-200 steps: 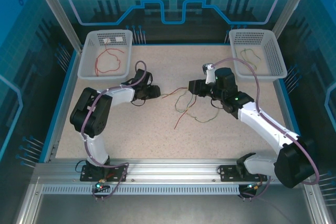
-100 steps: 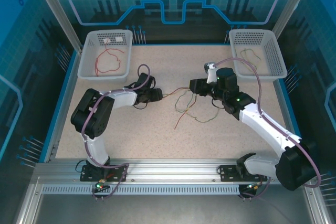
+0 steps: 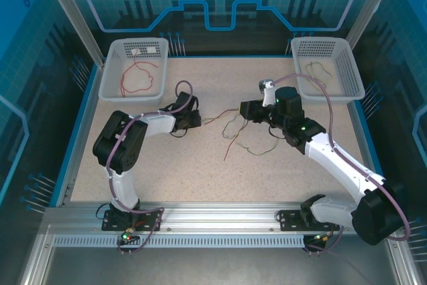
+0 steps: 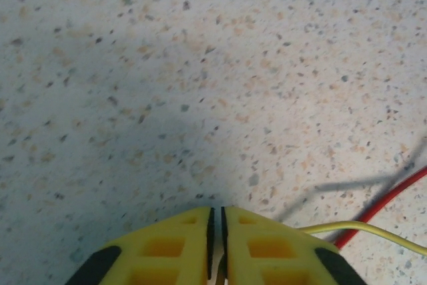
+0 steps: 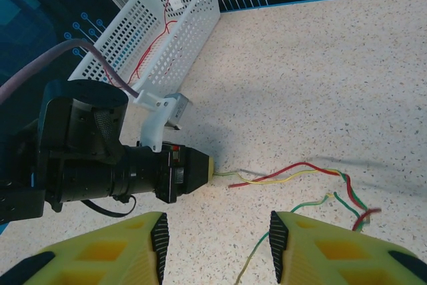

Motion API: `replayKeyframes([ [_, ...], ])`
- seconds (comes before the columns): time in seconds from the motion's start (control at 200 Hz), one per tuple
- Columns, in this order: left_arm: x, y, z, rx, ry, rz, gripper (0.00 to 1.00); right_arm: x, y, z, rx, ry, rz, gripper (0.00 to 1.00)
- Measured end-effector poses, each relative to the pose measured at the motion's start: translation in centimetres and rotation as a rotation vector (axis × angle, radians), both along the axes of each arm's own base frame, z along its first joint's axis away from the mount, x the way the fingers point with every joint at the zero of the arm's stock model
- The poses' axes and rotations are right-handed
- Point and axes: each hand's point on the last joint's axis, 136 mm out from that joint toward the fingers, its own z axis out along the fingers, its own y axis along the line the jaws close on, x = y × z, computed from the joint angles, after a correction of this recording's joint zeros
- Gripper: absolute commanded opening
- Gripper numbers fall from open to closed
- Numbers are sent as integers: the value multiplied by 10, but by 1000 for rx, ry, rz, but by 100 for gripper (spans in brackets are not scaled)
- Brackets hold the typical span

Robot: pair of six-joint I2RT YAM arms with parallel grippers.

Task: Untangle the cables

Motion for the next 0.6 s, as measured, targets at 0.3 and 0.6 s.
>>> replayKeyframes([
  [0.3, 2, 0, 4, 24, -19, 0, 0, -7, 12, 2, -10, -24, 56, 48],
  [0.6, -17, -19, 82, 99, -177, -95, 0, -29, 46, 20, -121, -152, 262, 52],
])
